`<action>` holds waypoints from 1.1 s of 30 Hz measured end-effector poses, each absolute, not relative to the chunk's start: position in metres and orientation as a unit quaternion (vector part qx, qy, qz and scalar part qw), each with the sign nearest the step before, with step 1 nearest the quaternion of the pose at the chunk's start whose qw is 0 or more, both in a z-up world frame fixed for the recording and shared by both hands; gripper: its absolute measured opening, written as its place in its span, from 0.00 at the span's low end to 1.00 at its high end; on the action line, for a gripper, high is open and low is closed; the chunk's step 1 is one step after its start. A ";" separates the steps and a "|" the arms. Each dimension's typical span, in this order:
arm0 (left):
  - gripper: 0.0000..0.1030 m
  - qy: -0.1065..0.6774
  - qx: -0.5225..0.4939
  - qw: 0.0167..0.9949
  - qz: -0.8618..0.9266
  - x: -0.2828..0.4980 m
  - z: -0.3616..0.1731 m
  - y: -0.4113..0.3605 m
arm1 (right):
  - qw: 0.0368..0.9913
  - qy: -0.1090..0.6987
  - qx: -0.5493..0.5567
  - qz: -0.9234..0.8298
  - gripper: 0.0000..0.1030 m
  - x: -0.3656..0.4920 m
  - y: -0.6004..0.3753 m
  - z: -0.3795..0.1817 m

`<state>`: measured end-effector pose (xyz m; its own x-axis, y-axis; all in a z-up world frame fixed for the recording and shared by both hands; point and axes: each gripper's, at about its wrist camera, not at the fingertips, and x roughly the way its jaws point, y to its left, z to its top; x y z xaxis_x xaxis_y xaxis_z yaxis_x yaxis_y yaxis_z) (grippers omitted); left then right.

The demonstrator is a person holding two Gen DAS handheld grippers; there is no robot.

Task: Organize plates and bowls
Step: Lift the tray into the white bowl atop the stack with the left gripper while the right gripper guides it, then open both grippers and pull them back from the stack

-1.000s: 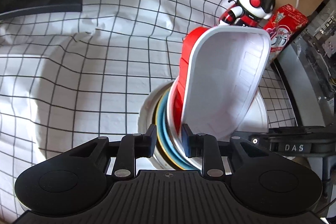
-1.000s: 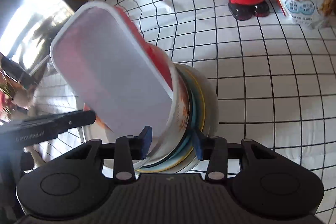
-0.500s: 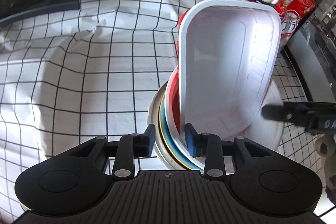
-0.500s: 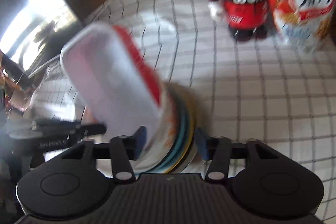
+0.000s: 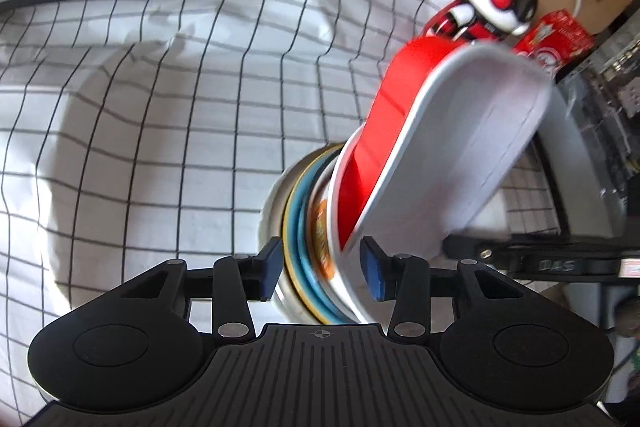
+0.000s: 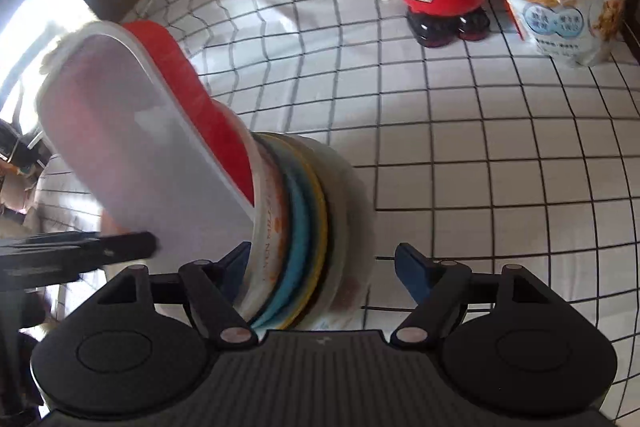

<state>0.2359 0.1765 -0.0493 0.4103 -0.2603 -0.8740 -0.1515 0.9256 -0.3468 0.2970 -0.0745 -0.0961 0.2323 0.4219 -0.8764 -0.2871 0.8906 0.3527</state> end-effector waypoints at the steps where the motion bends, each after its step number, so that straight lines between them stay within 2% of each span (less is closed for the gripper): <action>1: 0.44 0.540 -0.184 0.821 -0.031 0.237 -0.047 0.176 | 0.781 0.580 0.064 0.223 0.75 0.298 -0.077 -0.098; 13: 0.44 0.503 -0.185 0.844 -0.029 0.224 -0.041 0.180 | 0.816 0.543 0.071 0.186 0.75 0.269 -0.080 -0.084; 23: 0.44 0.425 -0.208 0.880 -0.027 0.139 -0.008 0.152 | 0.872 0.440 0.027 0.215 0.75 0.192 -0.089 -0.044; 25: 0.42 0.422 -0.235 0.875 -0.027 0.113 -0.012 0.140 | 0.877 0.422 0.034 0.225 0.75 0.169 -0.097 -0.040; 26: 0.35 0.417 -0.250 0.873 -0.025 0.096 -0.014 0.133 | 0.880 0.413 0.037 0.231 0.75 0.154 -0.102 -0.039; 27: 0.22 0.411 -0.259 0.874 -0.022 0.081 -0.014 0.125 | 0.883 0.403 0.037 0.238 0.75 0.140 -0.107 -0.039; 28: 0.16 0.403 -0.263 0.876 -0.017 0.065 -0.014 0.117 | 0.885 0.394 0.034 0.247 0.75 0.126 -0.111 -0.039; 33: 0.14 0.350 -0.211 0.911 0.052 -0.006 -0.005 0.063 | 0.896 0.344 0.006 0.280 0.77 0.058 -0.141 -0.039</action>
<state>-0.0063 0.0631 -0.0049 0.7492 -0.0538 -0.6602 -0.2416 0.9058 -0.3480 0.0584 -0.1414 -0.0389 0.6071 0.5062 -0.6125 -0.4973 0.8432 0.2040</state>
